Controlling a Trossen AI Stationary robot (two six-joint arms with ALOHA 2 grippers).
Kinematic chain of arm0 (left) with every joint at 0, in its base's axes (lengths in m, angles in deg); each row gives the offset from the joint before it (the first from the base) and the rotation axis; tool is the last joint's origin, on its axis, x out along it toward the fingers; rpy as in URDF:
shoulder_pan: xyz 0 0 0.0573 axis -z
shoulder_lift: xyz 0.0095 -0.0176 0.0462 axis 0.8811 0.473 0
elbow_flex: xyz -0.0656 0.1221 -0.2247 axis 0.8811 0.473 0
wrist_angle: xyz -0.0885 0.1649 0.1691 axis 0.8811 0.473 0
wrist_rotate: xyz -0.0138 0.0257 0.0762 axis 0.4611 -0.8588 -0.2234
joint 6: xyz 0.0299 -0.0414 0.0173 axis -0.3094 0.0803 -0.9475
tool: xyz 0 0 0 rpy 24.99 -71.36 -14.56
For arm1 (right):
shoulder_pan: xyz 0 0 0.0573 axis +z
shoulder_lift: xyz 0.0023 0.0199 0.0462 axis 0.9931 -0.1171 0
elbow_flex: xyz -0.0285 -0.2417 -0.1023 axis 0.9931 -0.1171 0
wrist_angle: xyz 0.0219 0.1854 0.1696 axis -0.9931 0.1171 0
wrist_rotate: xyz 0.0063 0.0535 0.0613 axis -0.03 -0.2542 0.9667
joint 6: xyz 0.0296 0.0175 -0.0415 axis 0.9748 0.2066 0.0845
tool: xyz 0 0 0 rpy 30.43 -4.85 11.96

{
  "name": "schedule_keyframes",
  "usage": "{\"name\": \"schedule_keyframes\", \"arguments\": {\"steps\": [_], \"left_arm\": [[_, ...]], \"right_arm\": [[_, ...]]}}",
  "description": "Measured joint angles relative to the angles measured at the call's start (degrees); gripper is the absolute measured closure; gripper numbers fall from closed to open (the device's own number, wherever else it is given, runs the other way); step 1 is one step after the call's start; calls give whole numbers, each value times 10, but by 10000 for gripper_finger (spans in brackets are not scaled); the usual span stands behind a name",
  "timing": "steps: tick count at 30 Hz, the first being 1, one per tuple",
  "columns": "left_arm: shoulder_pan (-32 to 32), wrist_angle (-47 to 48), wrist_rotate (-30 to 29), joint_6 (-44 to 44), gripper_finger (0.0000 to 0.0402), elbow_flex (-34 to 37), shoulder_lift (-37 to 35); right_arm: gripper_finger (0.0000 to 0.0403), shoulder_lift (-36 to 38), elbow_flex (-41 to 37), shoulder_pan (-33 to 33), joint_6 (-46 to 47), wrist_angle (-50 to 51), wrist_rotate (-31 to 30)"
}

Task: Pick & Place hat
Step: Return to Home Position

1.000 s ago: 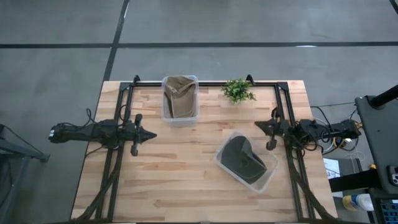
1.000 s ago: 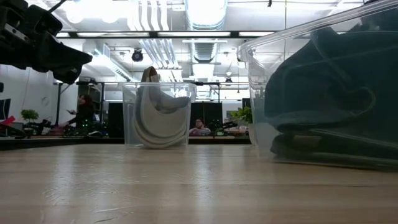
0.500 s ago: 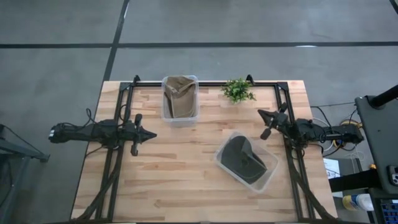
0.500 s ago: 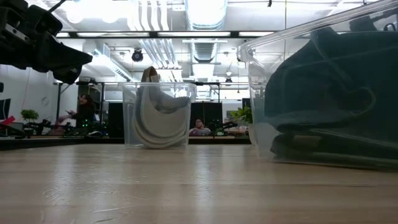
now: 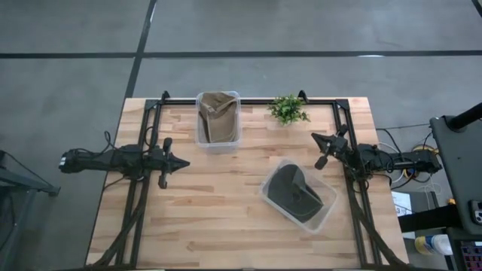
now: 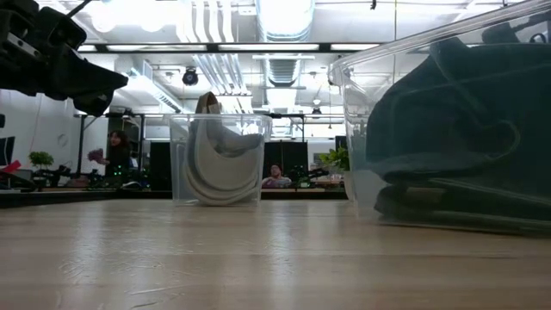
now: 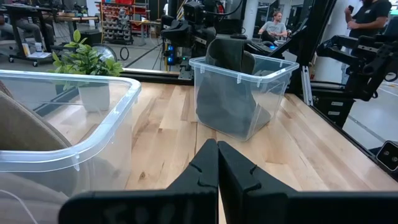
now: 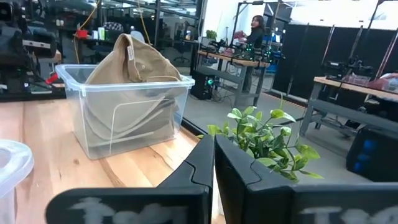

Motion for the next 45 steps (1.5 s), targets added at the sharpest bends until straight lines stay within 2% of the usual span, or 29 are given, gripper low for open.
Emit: {"name": "schedule_keyframes", "arguments": {"steps": [45], "left_arm": [[0, -1, 1, 0, 402, 0, 0]], "right_arm": [[394, 0, 0, 0, 22, 0, 1]]}}
